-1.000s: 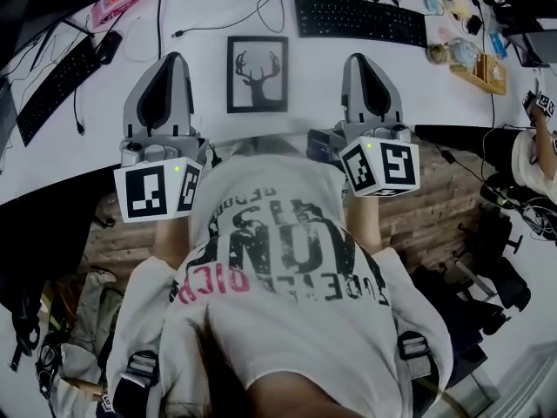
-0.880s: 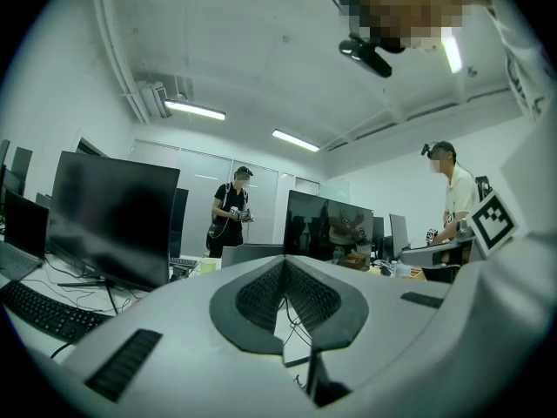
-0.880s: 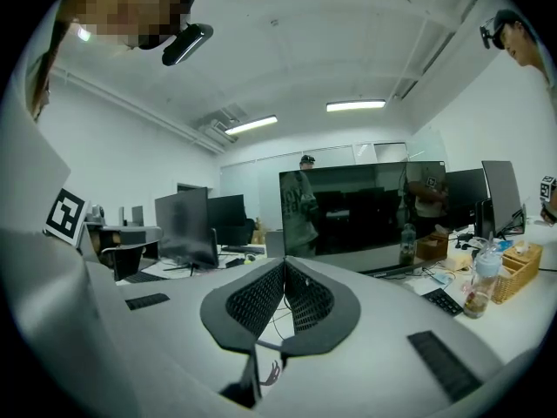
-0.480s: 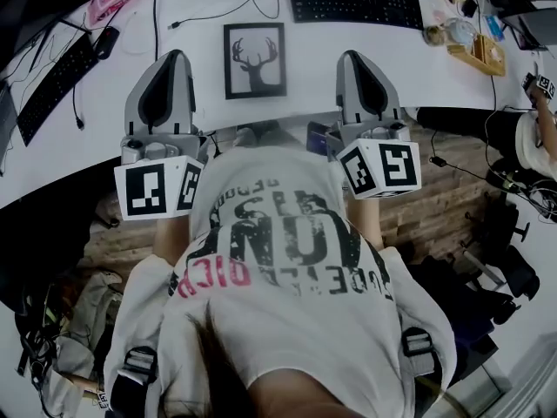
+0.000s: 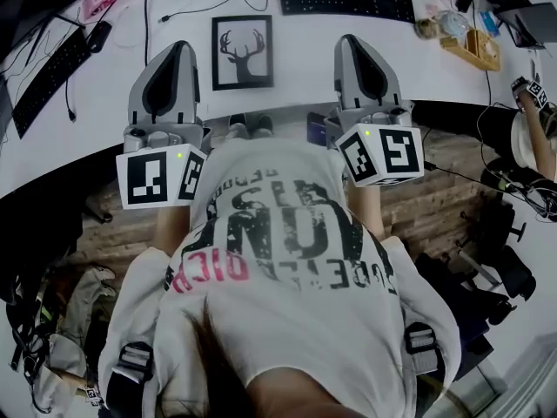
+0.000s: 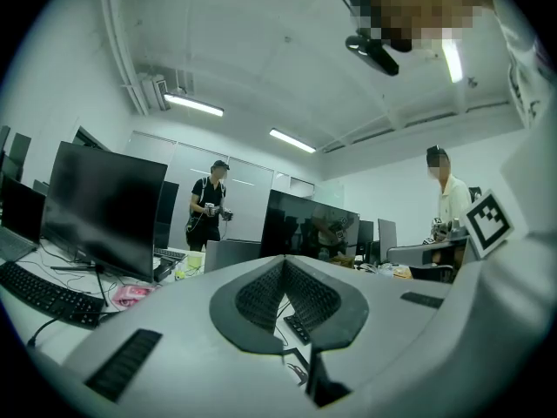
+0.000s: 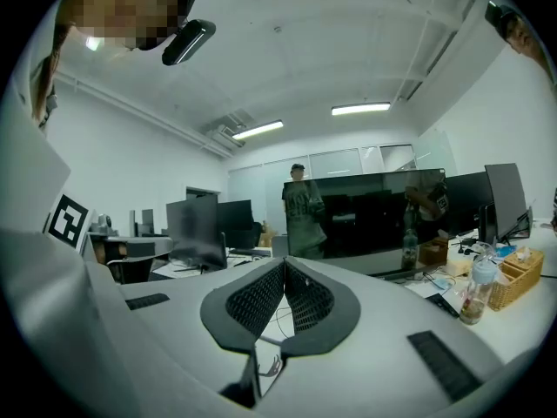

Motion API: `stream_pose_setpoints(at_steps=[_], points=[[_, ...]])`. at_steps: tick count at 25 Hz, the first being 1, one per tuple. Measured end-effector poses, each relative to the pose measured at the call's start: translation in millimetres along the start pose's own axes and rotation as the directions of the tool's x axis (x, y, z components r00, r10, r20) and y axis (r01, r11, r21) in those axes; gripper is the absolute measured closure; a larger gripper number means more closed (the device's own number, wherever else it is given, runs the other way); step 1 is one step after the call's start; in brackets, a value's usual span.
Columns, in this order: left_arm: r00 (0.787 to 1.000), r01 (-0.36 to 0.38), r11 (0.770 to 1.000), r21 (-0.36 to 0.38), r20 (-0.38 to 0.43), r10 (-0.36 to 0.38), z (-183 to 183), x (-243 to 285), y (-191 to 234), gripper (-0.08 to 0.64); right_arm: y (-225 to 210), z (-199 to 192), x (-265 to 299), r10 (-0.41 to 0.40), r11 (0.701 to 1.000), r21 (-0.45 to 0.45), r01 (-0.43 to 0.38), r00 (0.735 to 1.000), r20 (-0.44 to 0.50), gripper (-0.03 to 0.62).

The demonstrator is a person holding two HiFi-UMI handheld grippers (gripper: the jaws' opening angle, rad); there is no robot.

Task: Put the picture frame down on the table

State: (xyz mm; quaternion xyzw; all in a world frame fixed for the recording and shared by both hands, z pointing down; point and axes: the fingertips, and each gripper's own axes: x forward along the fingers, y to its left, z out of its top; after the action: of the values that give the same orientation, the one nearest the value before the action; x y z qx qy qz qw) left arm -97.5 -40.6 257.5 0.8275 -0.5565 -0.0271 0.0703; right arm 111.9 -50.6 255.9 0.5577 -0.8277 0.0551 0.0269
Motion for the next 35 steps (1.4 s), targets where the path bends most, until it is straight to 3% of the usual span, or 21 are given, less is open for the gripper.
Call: stream_pose_setpoints(at_steps=[10, 35], points=[[1.0, -0.027, 1.0, -0.008, 0.004, 0.027, 1.7, -3.3, 7.5, 0.558, 9.4, -0.9, 7.8, 0.035, 0.999, 0.006, -0.035, 0.999, -0.001, 0.591], [1.0, -0.023, 0.999, -0.026, -0.001, 0.023, -1.9, 0.4, 10.5, 0.558, 4.5, -5.5, 9.9, 0.017, 1.0, 0.017, -0.016, 1.0, -0.02, 0.591]])
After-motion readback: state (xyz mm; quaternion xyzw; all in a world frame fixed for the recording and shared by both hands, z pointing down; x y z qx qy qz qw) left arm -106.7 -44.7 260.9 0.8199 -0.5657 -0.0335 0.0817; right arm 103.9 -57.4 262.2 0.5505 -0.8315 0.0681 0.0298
